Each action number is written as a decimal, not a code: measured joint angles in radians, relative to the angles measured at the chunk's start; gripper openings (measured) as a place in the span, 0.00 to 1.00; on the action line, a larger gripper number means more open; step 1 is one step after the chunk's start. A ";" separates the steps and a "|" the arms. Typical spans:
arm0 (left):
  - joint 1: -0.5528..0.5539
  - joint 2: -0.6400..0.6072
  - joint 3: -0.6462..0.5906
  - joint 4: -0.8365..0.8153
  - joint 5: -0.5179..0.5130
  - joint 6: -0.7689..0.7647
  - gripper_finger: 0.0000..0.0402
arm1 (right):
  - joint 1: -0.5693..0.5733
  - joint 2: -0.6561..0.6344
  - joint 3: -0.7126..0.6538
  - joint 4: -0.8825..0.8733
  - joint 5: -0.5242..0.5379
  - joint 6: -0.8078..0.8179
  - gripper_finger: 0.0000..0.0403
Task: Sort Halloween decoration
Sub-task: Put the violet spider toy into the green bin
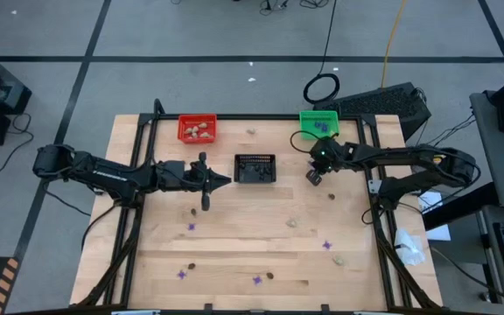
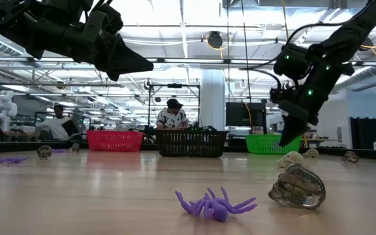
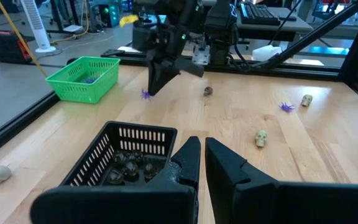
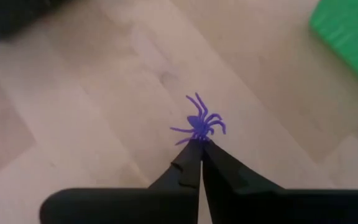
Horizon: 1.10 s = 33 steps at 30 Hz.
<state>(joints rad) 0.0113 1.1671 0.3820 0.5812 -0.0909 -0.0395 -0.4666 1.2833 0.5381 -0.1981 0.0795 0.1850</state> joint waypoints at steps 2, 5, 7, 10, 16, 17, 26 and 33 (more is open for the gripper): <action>0.000 0.000 0.000 0.000 0.000 0.000 0.05 | 0.008 -0.030 0.000 0.004 0.013 0.002 0.00; 0.000 0.000 0.000 0.001 0.000 0.000 0.05 | 0.008 -0.075 0.000 0.019 0.070 0.030 0.00; 0.000 0.000 0.000 0.001 0.000 0.000 0.05 | -0.011 -0.097 0.008 0.026 0.110 0.060 0.00; 0.000 0.000 0.000 0.001 0.000 -0.001 0.05 | -0.057 -0.101 0.053 0.013 0.126 0.083 0.00; 0.000 0.000 0.000 0.006 0.000 -0.003 0.05 | -0.206 -0.032 0.217 -0.070 0.126 0.050 0.00; 0.000 0.000 0.000 0.006 0.000 -0.003 0.05 | -0.236 -0.006 0.249 -0.091 0.126 0.037 0.00; 0.000 0.000 0.000 0.003 0.008 -0.005 0.05 | -0.426 0.292 0.434 -0.199 -0.059 -0.047 0.00; 0.000 0.000 0.000 0.001 0.009 -0.005 0.05 | -0.458 0.415 0.513 -0.240 -0.083 -0.066 0.00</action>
<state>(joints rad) 0.0113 1.1671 0.3820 0.5819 -0.0822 -0.0448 -0.9245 1.6980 1.0512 -0.4385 -0.0038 0.1189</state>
